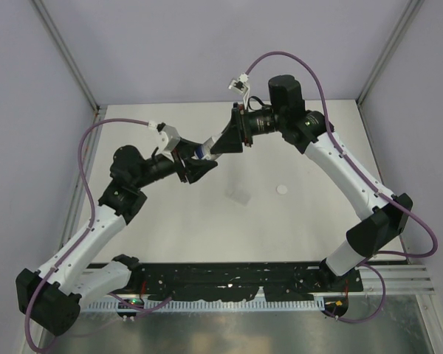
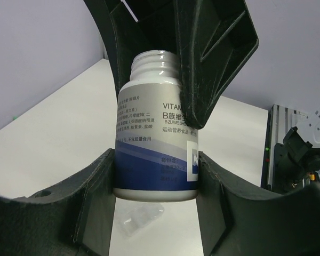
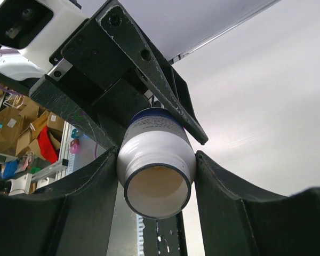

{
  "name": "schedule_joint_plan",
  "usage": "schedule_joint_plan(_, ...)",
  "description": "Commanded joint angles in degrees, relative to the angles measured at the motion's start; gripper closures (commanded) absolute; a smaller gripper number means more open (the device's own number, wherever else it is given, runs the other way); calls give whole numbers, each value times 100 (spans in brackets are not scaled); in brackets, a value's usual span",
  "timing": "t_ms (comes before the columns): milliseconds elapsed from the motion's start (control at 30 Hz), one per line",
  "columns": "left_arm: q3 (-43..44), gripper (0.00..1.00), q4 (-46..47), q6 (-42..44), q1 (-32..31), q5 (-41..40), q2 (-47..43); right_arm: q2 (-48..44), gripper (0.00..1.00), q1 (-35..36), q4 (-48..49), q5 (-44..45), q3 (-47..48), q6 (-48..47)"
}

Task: Sort the pills into containers

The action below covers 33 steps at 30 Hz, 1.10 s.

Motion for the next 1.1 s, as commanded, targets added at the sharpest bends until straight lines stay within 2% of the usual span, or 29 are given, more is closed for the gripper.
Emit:
schedule_joint_plan(0, 238, 82, 203, -69, 20, 89, 33, -315, 83, 9, 288, -50, -19, 0)
schedule_joint_plan(33, 238, 91, 203, -69, 20, 80, 42, -324, 80, 9, 270, -58, -19, -8)
schedule_joint_plan(67, 238, 100, 211, -69, 20, 37, 33, -350, 72, 0, 270, -32, -37, -26)
schedule_joint_plan(367, 106, 100, 194, -104, 20, -113, -81, -421, 34, 9, 77, 144, -107, -193)
schedule_joint_plan(633, -78, 100, 89, 72, 28, -131, -230, -491, 20, -8, -72, 293, -81, -307)
schedule_joint_plan(1067, -482, 100, -263, 546, 230, -95, -582, -816, 8, -536, -688, 680, -388, -1124)
